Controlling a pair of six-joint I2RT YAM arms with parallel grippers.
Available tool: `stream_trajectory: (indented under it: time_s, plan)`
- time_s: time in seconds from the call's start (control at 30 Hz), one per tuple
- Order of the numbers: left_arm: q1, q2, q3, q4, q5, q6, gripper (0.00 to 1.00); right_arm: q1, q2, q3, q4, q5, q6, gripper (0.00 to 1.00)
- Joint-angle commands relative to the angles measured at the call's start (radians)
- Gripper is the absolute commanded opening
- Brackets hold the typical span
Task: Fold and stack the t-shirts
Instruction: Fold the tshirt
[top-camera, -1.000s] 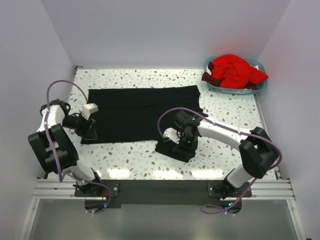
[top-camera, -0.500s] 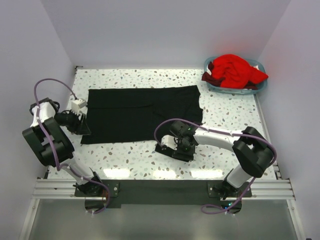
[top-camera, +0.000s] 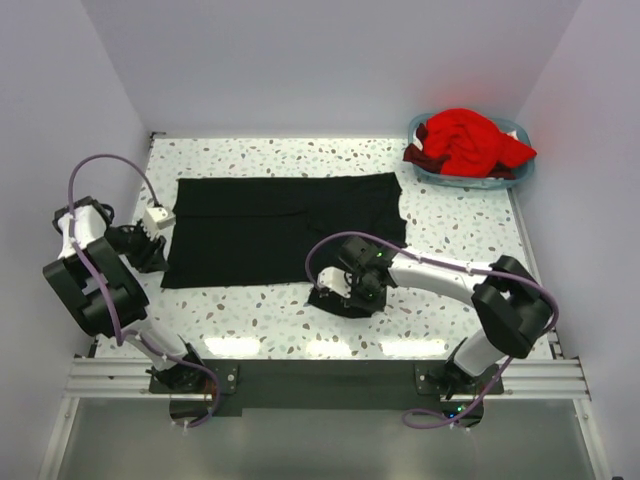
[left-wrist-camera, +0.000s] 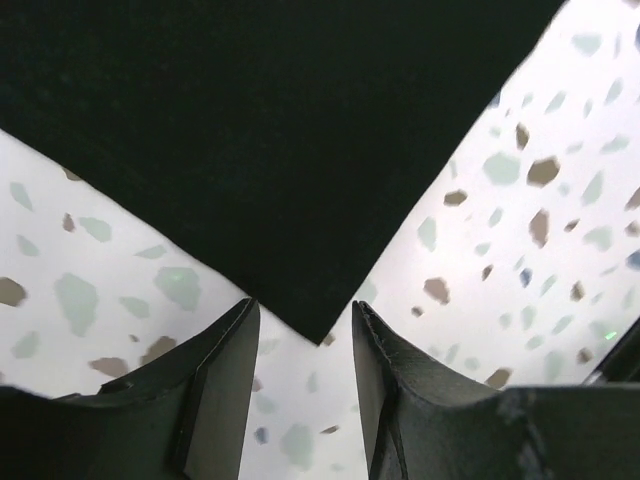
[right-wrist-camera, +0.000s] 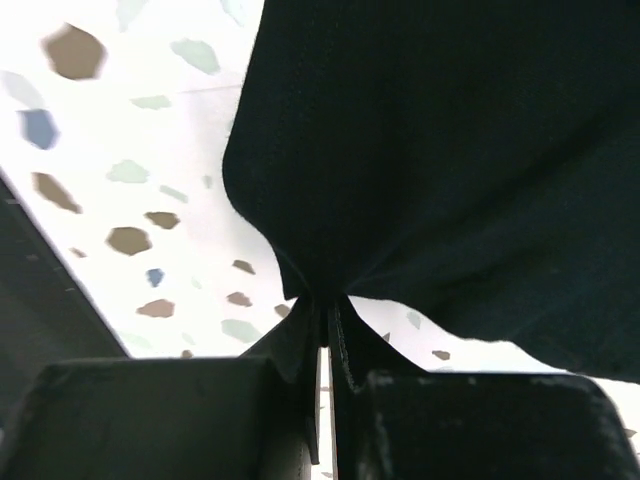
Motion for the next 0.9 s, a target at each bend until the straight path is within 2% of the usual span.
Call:
stream_trajectory:
  time_s: [0.0, 0.17, 0.27, 0.53, 0.77, 0.83, 0.87]
  plan:
    - [0.009, -0.034, 0.003, -0.057, -0.064, 0.296, 0.47, -0.039, -0.064, 0.085, -0.072, -0.100, 0.034, 0.00]
    - [0.009, -0.055, -0.064, -0.036, -0.141, 0.488, 0.45, -0.176, -0.055, 0.189, -0.149, -0.180, 0.062, 0.00]
    - [-0.009, -0.069, -0.128, -0.001, -0.190, 0.549, 0.43, -0.191, -0.061, 0.204, -0.169, -0.180, 0.056, 0.00]
    - [-0.086, -0.063, -0.238, 0.133, -0.238, 0.580, 0.44, -0.237, -0.069, 0.230, -0.208, -0.194, 0.048, 0.00]
    - [-0.132, -0.023, -0.271, 0.226, -0.257, 0.534, 0.43, -0.260, -0.084, 0.257, -0.237, -0.209, 0.044, 0.00]
    - [-0.138, -0.017, -0.290, 0.242, -0.280, 0.540, 0.39, -0.262, -0.082, 0.267, -0.243, -0.211, 0.045, 0.00]
    - [-0.144, -0.018, -0.296, 0.242, -0.287, 0.543, 0.33, -0.262, -0.084, 0.270, -0.248, -0.211, 0.045, 0.00]
